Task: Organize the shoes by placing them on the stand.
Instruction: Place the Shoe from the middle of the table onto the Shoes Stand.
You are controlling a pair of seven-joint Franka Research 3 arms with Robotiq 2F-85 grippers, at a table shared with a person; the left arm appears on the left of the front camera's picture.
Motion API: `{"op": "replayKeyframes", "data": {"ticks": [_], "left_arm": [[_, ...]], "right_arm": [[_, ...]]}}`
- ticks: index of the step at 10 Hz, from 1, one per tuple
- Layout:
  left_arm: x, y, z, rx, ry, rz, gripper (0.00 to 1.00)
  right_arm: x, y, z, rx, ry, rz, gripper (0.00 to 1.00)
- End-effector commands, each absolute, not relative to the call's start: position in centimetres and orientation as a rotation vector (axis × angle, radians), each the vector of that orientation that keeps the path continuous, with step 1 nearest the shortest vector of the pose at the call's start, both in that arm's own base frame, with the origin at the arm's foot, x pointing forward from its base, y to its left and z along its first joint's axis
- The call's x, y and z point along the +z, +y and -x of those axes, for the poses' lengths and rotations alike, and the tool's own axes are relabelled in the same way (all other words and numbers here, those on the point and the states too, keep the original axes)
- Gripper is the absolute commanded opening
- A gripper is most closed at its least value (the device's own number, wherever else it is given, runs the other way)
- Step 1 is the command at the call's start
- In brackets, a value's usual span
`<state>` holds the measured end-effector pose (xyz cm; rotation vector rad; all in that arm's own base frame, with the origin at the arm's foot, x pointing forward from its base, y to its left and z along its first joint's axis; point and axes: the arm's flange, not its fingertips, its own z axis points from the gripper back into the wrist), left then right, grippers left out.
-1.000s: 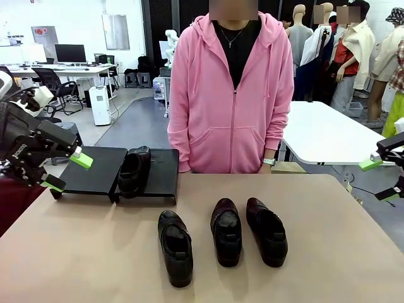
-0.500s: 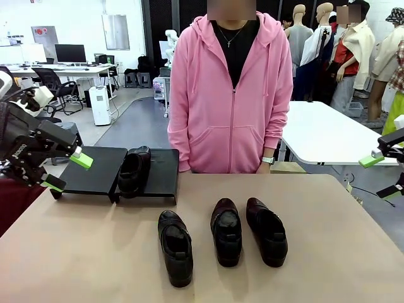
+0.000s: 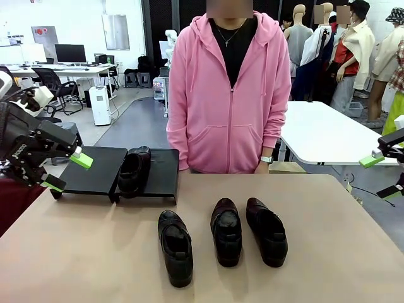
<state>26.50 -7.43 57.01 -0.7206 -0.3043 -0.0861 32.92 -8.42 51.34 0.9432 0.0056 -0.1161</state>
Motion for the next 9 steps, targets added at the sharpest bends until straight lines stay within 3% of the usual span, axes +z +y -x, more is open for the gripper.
{"op": "replayKeyframes", "data": {"ticks": [1, 2, 4, 6, 9], "left_arm": [[57.0, -7.4, -26.5, -0.086, -0.304, 0.721, 1.0], [57.8, -12.5, -26.3, -0.009, -0.304, 0.571, 1.0], [55.1, -21.8, -28.4, -0.016, -0.154, 0.326, 1.0], [53.5, -26.9, -30.5, 0.061, -0.181, 0.118, 1.0], [52.2, -32.6, -33.3, 0.021, -0.164, -0.04, 1.0]], "right_arm": [[51.8, -8.5, -33.0, -0.128, 0.02, -0.931, 1.0], [51.8, -8.5, -33.0, -0.128, 0.02, -0.931, 1.0], [51.8, -8.5, -33.0, -0.128, 0.02, -0.931, 1.0], [51.8, -8.5, -33.0, -0.128, 0.02, -0.931, 1.0], [51.8, -8.5, -33.0, -0.128, 0.02, -0.931, 1.0]]}}
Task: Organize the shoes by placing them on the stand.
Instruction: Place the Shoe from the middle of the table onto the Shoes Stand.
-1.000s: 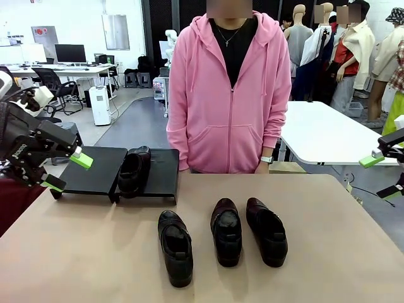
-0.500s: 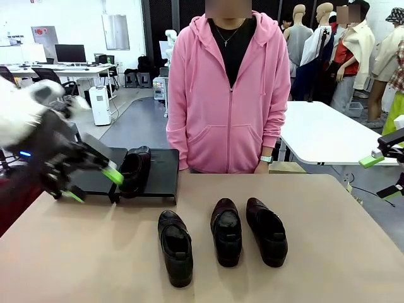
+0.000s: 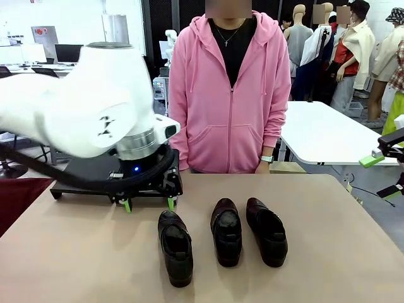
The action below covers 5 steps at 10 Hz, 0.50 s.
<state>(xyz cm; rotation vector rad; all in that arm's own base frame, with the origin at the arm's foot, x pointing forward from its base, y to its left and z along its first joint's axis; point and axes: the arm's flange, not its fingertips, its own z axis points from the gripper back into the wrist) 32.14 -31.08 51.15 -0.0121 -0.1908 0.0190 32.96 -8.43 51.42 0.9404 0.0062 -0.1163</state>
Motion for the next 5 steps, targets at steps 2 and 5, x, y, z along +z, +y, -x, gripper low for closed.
{"op": "replayKeyframes", "data": {"ticks": [2, 5], "left_arm": [[50.7, -32.8, -34.8, 0.036, -0.116, -0.034, 1.0], [46.9, -31.6, -36.4, 0.137, -0.089, 0.022, 1.0]], "right_arm": [[51.8, -8.5, -33.0, -0.128, 0.02, -0.931, 1.0], [51.8, -8.5, -33.0, -0.128, 0.02, -0.931, 1.0]]}}
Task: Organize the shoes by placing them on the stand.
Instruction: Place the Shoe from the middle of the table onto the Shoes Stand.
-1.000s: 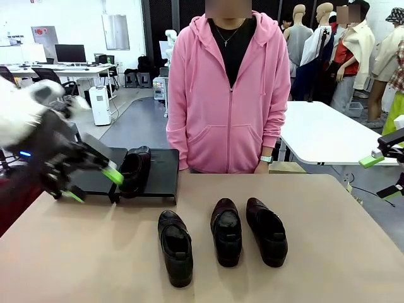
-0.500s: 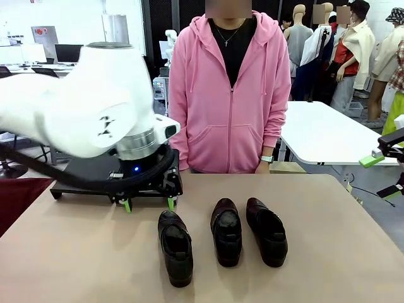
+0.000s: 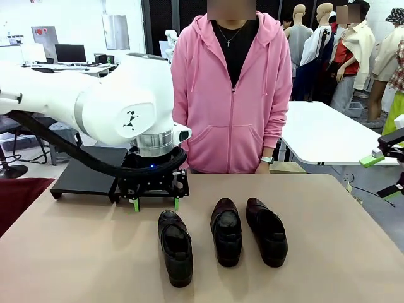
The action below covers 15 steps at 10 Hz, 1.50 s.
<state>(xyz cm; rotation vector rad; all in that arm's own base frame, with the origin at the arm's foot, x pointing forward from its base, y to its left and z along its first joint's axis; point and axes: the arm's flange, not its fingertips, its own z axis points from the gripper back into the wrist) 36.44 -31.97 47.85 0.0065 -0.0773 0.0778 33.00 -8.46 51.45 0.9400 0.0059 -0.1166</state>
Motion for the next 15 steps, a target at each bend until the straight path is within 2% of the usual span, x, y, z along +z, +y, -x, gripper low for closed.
{"op": "replayKeyframes", "data": {"ticks": [1, 3, 5, 9, 10, 11, 15], "left_arm": [[44.7, -31.5, -37.0, 0.148, -0.061, 0.046, 1.0], [39.2, -31.6, -37.8, 0.179, -0.029, 0.036, 1.0], [35.9, -32.2, -37.7, 0.164, 0.045, 0.01, 1.0], [33.8, -32.3, -38.2, 0.128, 0.037, 0.013, 1.0], [34.0, -32.2, -38.3, 0.124, 0.008, 0.028, 0.4], [34.2, -32.0, -38.3, 0.122, -0.009, 0.027, 0.0], [34.3, -31.7, -38.3, 0.112, -0.062, 0.032, 0.0]], "right_arm": [[51.8, -8.5, -33.0, -0.128, 0.02, -0.931, 1.0], [51.8, -8.5, -33.0, -0.128, 0.02, -0.931, 1.0], [51.8, -8.5, -33.0, -0.128, 0.02, -0.931, 1.0], [51.8, -8.5, -33.0, -0.128, 0.02, -0.931, 1.0], [51.8, -8.5, -33.0, -0.128, 0.02, -0.931, 1.0], [51.8, -8.5, -33.0, -0.128, 0.02, -0.931, 1.0], [51.8, -8.5, -33.0, -0.128, 0.02, -0.931, 1.0]]}}
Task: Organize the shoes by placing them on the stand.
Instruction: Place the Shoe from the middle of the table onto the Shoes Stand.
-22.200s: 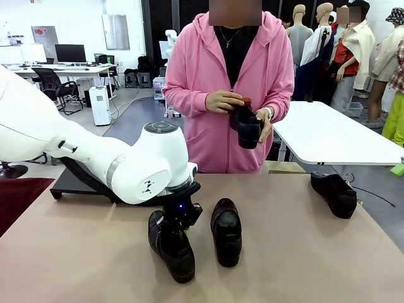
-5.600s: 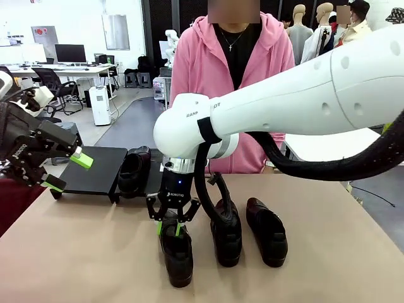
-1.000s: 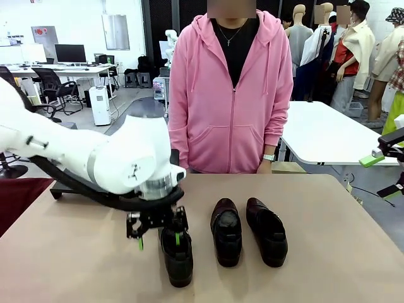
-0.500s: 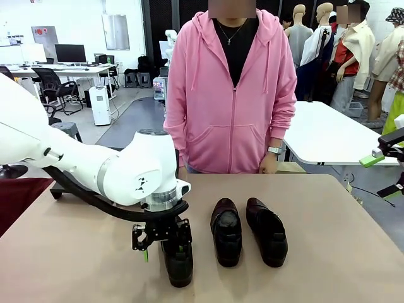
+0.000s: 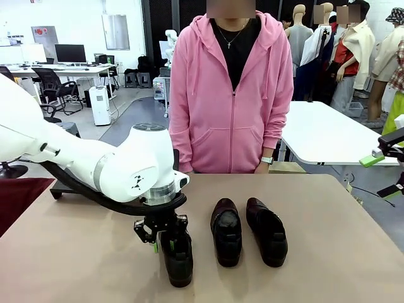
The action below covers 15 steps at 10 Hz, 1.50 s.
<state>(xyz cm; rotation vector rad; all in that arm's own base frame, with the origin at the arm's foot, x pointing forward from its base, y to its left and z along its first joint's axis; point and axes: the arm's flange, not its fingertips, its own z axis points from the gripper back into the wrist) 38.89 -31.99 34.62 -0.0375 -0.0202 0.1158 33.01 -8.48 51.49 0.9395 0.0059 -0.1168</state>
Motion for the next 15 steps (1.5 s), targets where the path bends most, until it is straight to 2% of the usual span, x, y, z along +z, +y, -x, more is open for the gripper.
{"op": "replayKeyframes", "data": {"ticks": [1, 5, 7, 9, 11, 13, 14, 15], "left_arm": [[34.4, -31.8, -38.2, 0.096, -0.076, 0.041, 0.0], [36.5, -32.4, -37.7, 0.011, -0.17, 0.083, 0.0], [42.8, -32.0, -35.9, -0.139, -0.244, 0.121, 0.0], [49.9, -30.2, -32.6, -0.291, -0.24, 0.123, 0.0], [55.1, -26.7, -30.5, -0.234, -0.443, 0.142, 0.0], [56.9, -24.1, -29.9, -0.001, -0.602, 0.188, 0.0], [56.9, -27.5, -30.0, -0.227, -0.433, 0.132, 0.0], [56.9, -27.5, -30.0, -0.227, -0.433, 0.132, 0.0]], "right_arm": [[51.8, -8.5, -33.0, -0.128, 0.02, -0.931, 1.0], [51.8, -8.5, -33.0, -0.128, 0.02, -0.931, 1.0], [51.8, -8.5, -33.0, -0.128, 0.02, -0.931, 1.0], [51.8, -8.5, -33.0, -0.128, 0.02, -0.931, 1.0], [51.8, -8.5, -33.0, -0.128, 0.02, -0.931, 1.0], [51.8, -8.5, -33.0, -0.128, 0.02, -0.931, 1.0], [51.8, -8.5, -33.0, -0.128, 0.02, -0.931, 1.0], [51.8, -8.5, -33.0, -0.128, 0.02, -0.931, 1.0]]}}
